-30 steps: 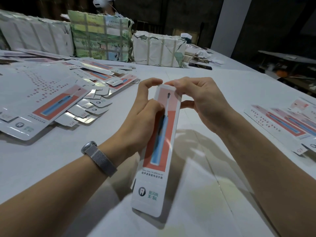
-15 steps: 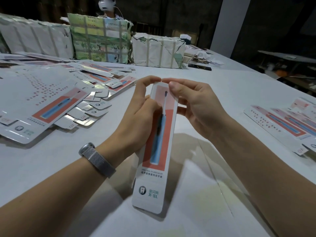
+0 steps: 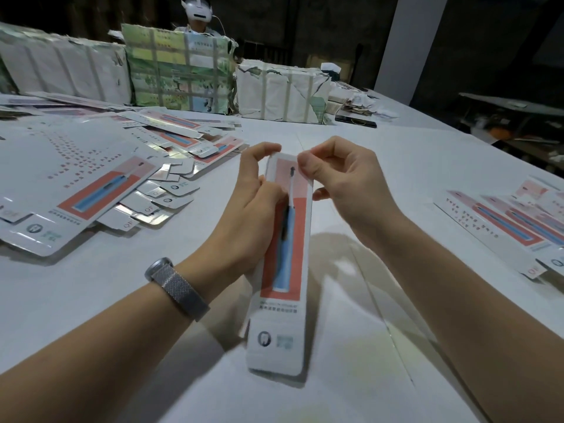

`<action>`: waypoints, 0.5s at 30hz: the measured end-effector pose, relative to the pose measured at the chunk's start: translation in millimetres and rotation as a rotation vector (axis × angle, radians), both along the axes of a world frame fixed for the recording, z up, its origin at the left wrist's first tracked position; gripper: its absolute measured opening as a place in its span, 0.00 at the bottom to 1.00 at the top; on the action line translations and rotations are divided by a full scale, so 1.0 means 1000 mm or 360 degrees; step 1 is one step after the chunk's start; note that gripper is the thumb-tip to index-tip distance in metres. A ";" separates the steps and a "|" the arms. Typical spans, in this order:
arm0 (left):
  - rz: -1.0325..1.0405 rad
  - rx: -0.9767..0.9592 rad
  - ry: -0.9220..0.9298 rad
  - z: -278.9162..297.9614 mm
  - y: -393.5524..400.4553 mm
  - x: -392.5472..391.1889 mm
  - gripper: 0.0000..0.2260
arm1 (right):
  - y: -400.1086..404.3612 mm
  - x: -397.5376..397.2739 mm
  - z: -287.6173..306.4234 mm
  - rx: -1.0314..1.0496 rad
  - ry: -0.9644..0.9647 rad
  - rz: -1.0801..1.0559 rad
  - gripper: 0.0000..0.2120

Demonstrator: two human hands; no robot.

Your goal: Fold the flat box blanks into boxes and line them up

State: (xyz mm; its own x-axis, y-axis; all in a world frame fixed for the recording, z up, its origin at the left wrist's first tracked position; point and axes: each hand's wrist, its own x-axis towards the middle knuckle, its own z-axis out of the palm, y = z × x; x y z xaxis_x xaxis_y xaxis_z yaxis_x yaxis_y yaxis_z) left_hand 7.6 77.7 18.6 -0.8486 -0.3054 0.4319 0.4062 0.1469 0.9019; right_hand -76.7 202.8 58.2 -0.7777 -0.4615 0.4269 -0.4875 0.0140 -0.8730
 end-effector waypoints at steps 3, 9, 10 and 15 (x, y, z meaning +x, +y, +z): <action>-0.0082 0.0171 -0.0038 0.001 -0.002 -0.005 0.17 | -0.006 0.008 -0.006 0.0485 0.0472 -0.0343 0.17; -0.0206 0.0324 -0.0121 0.007 -0.015 -0.006 0.19 | -0.008 0.028 -0.001 0.0847 0.0598 -0.0258 0.35; -0.0263 0.0307 -0.0154 0.007 -0.016 -0.006 0.22 | -0.006 0.026 0.000 0.0889 0.0609 -0.0307 0.36; -0.0196 -0.0336 -0.0230 0.004 -0.015 -0.005 0.32 | 0.003 0.002 0.002 0.0874 0.0684 -0.0499 0.34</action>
State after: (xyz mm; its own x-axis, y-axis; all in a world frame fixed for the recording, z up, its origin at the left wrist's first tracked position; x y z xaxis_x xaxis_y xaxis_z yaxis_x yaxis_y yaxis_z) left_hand 2.3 62.7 22.2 -0.9313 -0.1122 0.3466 0.3019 0.2949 0.9066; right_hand -74.4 205.5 60.1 -0.7246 -0.4797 0.4947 -0.6844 0.5849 -0.4353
